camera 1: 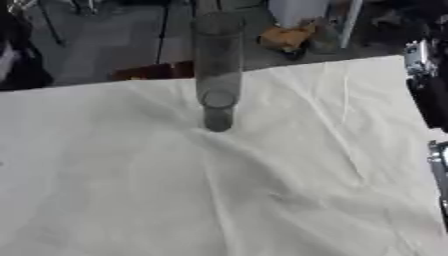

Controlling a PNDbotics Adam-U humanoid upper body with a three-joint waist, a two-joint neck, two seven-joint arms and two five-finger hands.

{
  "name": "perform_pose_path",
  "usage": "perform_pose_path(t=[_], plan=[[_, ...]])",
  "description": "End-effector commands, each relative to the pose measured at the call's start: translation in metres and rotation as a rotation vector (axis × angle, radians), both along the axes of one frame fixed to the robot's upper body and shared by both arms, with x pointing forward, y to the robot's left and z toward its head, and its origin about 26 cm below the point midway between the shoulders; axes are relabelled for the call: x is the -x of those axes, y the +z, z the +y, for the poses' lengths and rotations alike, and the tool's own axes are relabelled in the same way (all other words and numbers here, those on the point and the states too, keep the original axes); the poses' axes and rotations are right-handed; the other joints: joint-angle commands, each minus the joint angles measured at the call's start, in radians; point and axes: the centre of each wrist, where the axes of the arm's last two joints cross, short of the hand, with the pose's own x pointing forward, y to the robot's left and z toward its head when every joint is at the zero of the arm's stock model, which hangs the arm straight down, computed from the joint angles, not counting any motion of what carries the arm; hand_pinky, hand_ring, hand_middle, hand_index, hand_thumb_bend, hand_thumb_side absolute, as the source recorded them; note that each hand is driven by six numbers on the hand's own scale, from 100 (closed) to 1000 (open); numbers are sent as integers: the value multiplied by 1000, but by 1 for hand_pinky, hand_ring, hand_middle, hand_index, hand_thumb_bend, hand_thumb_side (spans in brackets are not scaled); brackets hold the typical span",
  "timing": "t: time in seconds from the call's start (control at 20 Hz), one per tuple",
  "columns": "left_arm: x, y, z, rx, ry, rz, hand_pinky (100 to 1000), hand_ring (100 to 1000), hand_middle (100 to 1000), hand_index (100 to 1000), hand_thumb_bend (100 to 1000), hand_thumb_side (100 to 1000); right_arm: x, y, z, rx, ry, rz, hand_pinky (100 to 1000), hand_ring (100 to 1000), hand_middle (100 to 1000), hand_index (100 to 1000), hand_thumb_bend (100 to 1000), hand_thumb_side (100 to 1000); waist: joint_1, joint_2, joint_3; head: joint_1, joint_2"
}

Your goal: Arrange flowers into the vase.

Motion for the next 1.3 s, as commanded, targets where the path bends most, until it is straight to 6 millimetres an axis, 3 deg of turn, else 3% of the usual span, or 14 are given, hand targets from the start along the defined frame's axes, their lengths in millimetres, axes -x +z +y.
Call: perform_pose_path(t=[0.05,0.55,0.8,1.3], plan=[[1,21,-3,80,-39,-43,100,100,100,100,100,654,3,11,1,23,8,-34,798,936,771,957,100,1000,1,-21,-6,8,-4],[-2,55,-27,293,-145,-138,100,100,100,100,100,671,2,12,3,29,27,-35,798,936,770,957,100,1000,13,-24,-39,31,-6],[-4,67,-30,362,-143,-212,100,100,100,100,100,671,2,11,3,37,35,-26,797,937,770,956,100,1000,22,-32,-50,39,0],[4,92,-33,523,-179,-394,100,100,100,100,100,670,0,20,11,68,87,-41,797,936,772,953,100,1000,29,-22,-71,71,-4]])
